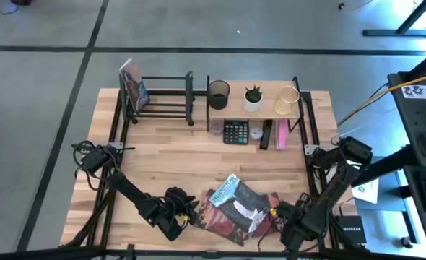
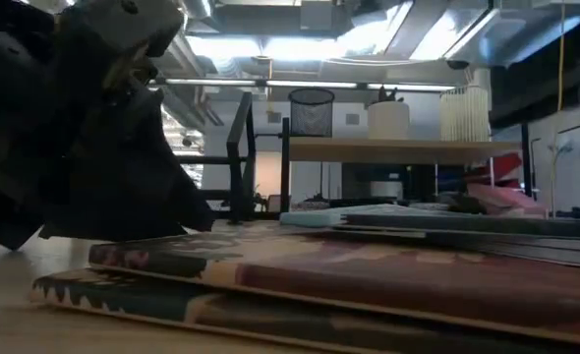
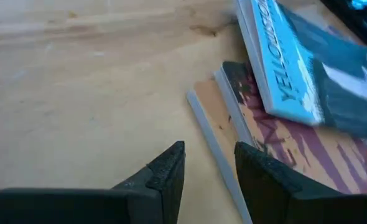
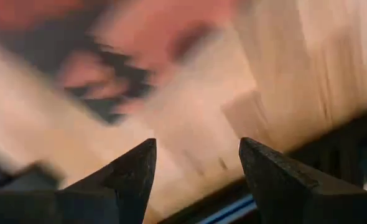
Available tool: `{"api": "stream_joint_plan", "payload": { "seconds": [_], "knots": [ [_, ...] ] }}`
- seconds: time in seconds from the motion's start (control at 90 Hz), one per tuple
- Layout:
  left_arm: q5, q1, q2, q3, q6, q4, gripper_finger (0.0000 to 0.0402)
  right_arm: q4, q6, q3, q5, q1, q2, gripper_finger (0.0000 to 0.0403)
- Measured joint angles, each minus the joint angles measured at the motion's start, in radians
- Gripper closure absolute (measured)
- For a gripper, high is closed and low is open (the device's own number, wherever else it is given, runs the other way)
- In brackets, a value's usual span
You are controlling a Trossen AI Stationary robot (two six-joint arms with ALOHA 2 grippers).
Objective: Stock shelves
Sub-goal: Put the blue book on the book shelf
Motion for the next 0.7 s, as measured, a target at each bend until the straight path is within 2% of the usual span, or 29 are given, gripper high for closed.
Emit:
{"api": "stream_joint_plan", "payload": {
  "seconds": [0.111,0.267,0.489,0.7],
  "knots": [
    [0.009,-0.02,-0.001,0.0,-0.024,0.021,0.0279,0.115,0.127,-0.076,-0.007,0.049,0.0,0.0185],
    [0.024,-0.04,0.007,0.001,0.011,0.138,0.0279,0.289,0.145,-0.14,0.0,0.029,-0.008,0.0185],
    [-0.08,-0.052,0.033,0.007,0.0,0.214,0.0279,0.381,0.065,-0.127,0.081,-0.057,-0.003,0.0185],
    [-0.164,-0.042,0.126,0.087,0.007,0.244,0.0279,0.461,-0.002,-0.126,0.216,-0.115,-0.003,0.0185]
  ]
}}
